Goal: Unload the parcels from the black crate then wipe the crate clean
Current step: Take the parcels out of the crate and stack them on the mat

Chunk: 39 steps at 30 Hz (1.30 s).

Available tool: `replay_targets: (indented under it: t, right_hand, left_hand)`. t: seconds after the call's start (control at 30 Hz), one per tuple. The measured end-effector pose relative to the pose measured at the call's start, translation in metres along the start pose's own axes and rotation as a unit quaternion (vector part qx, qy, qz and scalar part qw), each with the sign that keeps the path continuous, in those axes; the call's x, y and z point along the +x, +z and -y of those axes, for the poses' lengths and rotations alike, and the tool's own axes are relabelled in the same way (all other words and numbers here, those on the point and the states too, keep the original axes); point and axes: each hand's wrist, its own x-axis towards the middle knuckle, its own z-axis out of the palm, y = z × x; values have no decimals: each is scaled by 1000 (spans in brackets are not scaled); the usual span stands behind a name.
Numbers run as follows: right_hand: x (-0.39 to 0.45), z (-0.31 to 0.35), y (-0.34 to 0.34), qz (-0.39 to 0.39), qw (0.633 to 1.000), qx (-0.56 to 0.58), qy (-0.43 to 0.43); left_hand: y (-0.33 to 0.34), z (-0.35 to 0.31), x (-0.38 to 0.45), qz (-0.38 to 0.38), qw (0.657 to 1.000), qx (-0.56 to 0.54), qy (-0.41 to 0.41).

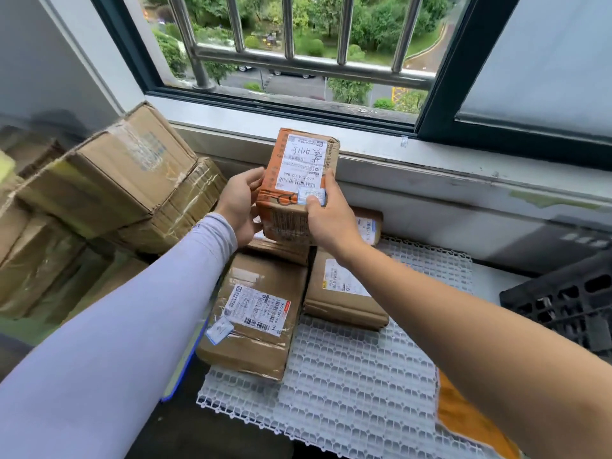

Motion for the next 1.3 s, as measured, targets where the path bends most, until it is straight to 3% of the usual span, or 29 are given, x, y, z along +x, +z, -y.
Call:
replay_targets:
  t: [0.27,0.6,0.83,0.9,1.0,1.1,1.23,1.3]
  right_hand:
    - [17,6,47,31,999,19,17]
    - [32,-6,64,48,998,46,23]
    - [30,-10,69,44,999,1,3]
    - [30,-9,70,45,999,-12,0]
    - [30,-8,71,41,999,-28,-6]
    - [31,-7,71,44,998,-36,-9]
    - [30,-8,73,52,997,-57,-25]
    - [30,-10,75,55,995,-76,-28]
  left_hand:
    - [-47,7,19,-23,1000,0,10]
    - [-85,13,47,0,1000,24,-2]
    - [-82,23,45,-62,984,120,114]
    - [-84,29,45,-84,949,242,183]
    - [-89,35,40,-95,841,460,270]
    - [-95,40,38,-39,774,579,256]
    - [-95,46,39,-47,632,727,266]
    - [-92,48,41,-59,603,746,275]
